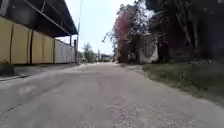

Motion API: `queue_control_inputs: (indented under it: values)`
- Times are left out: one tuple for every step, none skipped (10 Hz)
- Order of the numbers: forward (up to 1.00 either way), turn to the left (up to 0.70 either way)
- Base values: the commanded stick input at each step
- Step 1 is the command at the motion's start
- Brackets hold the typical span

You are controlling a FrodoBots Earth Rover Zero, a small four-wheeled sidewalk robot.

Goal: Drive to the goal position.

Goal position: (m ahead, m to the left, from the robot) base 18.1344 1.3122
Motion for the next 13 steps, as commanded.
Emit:
queue_control_inputs:
  values:
    - [1.00,-0.02]
    - [1.00,0.00]
    - [1.00,0.00]
    - [1.00,0.00]
    - [1.00,0.00]
    - [1.00,0.00]
    - [1.00,0.00]
    - [1.00,0.00]
    - [1.00,0.00]
    - [1.00,0.00]
    - [1.00,0.00]
    - [1.00,0.00]
    - [1.00,0.00]
